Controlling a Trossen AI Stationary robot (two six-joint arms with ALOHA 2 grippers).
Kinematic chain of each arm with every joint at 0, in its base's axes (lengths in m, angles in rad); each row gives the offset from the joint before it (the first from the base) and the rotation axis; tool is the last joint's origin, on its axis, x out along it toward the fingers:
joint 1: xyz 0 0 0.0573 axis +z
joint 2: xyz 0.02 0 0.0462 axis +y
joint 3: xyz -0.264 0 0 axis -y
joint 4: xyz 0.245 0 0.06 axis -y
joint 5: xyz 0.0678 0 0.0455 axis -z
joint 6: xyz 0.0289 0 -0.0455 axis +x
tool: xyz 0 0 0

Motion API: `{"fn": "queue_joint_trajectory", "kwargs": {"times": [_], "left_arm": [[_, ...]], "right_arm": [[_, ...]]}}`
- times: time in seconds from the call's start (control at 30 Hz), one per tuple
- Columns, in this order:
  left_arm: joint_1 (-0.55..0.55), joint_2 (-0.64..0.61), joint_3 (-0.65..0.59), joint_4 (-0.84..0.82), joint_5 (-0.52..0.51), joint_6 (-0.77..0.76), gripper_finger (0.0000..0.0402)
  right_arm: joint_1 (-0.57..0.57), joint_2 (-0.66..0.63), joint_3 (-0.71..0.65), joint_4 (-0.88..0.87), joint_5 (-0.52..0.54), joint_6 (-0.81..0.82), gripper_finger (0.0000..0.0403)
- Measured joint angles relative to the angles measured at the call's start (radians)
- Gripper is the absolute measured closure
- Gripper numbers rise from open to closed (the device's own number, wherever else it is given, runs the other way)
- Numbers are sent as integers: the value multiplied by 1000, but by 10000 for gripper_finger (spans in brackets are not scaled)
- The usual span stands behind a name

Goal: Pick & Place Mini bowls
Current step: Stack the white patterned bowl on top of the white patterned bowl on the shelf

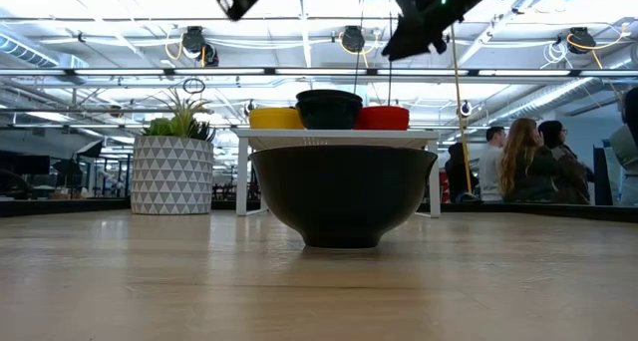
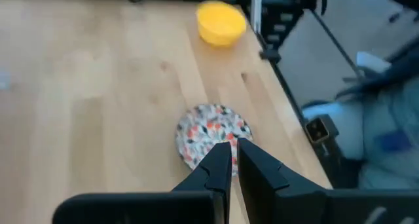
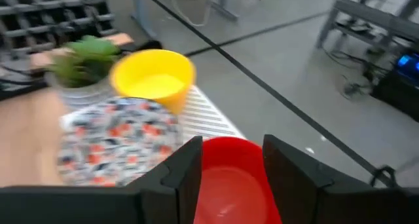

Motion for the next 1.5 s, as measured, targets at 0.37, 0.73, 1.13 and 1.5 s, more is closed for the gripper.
{"fn": "queue_joint_trajectory", "kwargs": {"times": [0.37, 0.73, 1.13, 1.5], "left_arm": [[-114, 188, -8, 53, -217, -70, 375], [-107, 307, -7, 112, -414, -195, 317], [-155, 380, -8, 214, -435, -160, 205], [-167, 452, -6, 255, -478, -166, 188]], "right_arm": [[250, -39, -1, -30, 1, 75, 271], [467, -38, -1, -67, 65, 104, 271], [616, -38, -2, -132, 142, 127, 273], [650, -38, -46, -125, 143, 128, 273]]}}
